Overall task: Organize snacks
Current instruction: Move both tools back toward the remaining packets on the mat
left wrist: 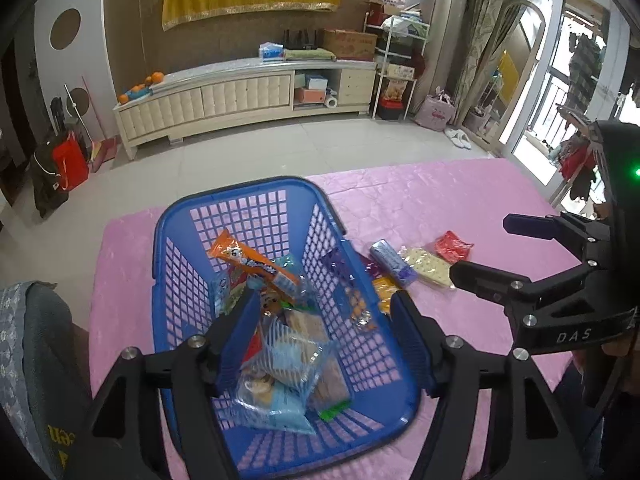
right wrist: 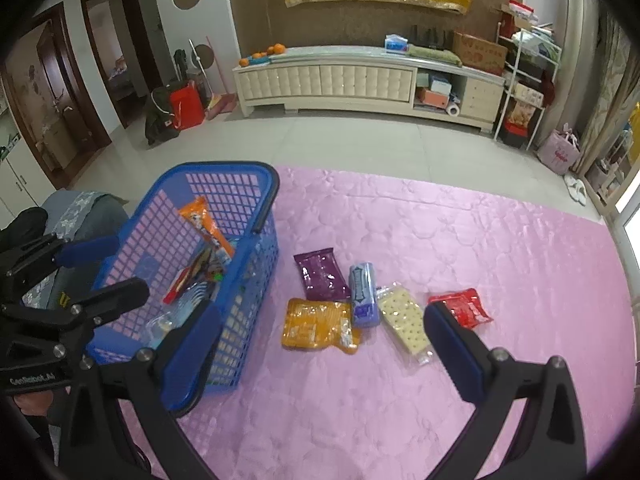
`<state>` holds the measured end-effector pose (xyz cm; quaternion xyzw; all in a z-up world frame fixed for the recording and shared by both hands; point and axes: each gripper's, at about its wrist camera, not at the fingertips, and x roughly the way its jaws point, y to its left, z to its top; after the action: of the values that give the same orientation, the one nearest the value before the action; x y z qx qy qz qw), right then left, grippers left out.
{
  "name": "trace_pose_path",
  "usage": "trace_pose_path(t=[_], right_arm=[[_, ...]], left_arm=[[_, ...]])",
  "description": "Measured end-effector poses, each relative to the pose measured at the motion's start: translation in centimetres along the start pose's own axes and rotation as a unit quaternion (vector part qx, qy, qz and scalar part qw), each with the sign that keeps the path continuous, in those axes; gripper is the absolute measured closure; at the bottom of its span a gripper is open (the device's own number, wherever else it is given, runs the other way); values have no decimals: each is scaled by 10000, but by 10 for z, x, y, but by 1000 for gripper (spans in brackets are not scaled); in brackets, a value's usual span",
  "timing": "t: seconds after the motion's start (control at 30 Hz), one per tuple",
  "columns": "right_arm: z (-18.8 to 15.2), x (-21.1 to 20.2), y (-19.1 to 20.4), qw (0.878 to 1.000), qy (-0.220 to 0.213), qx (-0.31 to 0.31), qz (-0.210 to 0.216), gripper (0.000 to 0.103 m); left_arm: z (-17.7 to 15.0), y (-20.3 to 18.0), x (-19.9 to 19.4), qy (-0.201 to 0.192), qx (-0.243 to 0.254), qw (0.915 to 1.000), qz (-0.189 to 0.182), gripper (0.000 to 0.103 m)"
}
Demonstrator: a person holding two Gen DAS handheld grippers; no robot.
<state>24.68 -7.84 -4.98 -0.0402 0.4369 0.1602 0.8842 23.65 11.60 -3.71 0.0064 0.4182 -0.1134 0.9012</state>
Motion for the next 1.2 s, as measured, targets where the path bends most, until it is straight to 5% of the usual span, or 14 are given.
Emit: trace_pose_path(t=[0.2,0.53,1.2], right_arm=[[-6,-40,2,9998,-202,-50,-43,0],[-25,-92,-1,9990,-406,-103,-127,0],[-50,-103,-75,9988,-298,-75,-391,0]], left_arm=[[-4,-23,-36,-290,245,9993,-21,25],[-14,-61,-72,-523,484,9974,-48,23],[-6,-124,-37,-260,501,9983,-139,23]])
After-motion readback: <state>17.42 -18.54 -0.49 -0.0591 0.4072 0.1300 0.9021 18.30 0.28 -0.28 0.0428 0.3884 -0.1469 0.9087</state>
